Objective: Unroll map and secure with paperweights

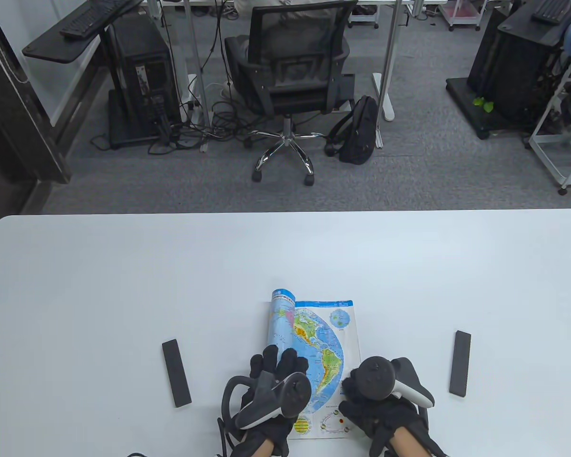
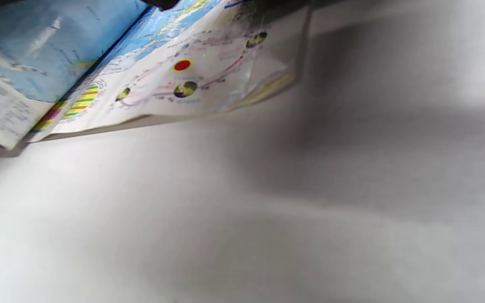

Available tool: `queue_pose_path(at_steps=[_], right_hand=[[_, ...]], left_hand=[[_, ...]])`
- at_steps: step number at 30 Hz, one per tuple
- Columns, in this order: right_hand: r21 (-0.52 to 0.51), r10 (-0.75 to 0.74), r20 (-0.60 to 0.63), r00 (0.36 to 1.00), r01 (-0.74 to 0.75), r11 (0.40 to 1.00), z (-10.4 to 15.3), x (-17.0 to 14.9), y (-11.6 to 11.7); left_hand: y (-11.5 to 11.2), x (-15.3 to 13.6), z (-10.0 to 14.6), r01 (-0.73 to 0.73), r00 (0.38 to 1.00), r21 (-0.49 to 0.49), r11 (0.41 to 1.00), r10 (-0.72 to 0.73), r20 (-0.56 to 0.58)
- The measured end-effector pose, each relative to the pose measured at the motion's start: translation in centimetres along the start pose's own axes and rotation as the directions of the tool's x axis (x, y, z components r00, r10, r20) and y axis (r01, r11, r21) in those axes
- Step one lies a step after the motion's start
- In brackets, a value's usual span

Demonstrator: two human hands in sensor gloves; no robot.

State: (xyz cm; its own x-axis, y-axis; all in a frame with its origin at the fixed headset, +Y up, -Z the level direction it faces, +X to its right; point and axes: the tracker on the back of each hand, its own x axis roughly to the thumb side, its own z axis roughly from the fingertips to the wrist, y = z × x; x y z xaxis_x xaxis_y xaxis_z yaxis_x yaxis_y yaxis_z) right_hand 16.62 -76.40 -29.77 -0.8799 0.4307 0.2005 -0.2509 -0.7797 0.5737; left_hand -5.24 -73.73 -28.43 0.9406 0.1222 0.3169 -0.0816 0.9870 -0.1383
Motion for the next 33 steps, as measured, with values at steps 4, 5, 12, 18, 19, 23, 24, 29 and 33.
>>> queue_pose_path(at_steps=[4,5,12,18,19,23,24,29,33], right_hand=[[-0.041,0.032,-0.044,0.999,-0.034,0.999,0.2,-0.5,-0.4],[-0.053,0.034,-0.056,0.998,-0.037,0.998,0.3,-0.6,-0.4],[-0.032,0.052,-0.062,0.997,-0.054,0.998,0.2,-0.5,-0.1],[-0.022,0.159,-0.065,0.985,-0.160,0.987,-0.1,0.6,0.7],[-0.014,0.176,-0.071,0.982,-0.178,0.984,-0.2,0.7,0.8],[-0.001,0.219,-0.088,0.972,-0.220,0.976,-0.3,1.0,0.9],[-0.005,0.208,-0.086,0.974,-0.209,0.978,-0.4,0.9,0.9],[-0.021,0.163,-0.093,0.982,-0.166,0.986,-0.3,0.3,0.4],[-0.036,0.109,-0.110,0.988,-0.114,0.993,-0.1,-0.6,-0.1]], left_hand=[[-0.6,-0.9,-0.2,0.002,0.998,-0.058,0.998,-0.005,-0.062],[-0.8,-1.1,-0.2,-0.009,0.997,-0.075,0.997,0.003,-0.079],[-2.1,-1.7,-0.6,-0.102,0.986,-0.149,0.984,0.079,-0.149],[-2.5,-0.8,-0.8,-0.073,0.983,-0.128,0.989,0.049,-0.177],[-2.5,-0.6,-0.9,-0.050,0.984,-0.130,0.990,0.027,-0.175],[-2.3,0.0,-0.9,0.043,0.986,-0.126,0.991,-0.062,-0.156],[-2.1,0.1,-0.9,0.057,0.987,-0.117,0.991,-0.074,-0.145],[-1.5,0.9,-0.8,0.090,0.996,-0.108,0.990,-0.088,0.017],[-0.4,1.7,-0.5,0.238,0.964,-0.068,0.969,-0.227,0.137]])
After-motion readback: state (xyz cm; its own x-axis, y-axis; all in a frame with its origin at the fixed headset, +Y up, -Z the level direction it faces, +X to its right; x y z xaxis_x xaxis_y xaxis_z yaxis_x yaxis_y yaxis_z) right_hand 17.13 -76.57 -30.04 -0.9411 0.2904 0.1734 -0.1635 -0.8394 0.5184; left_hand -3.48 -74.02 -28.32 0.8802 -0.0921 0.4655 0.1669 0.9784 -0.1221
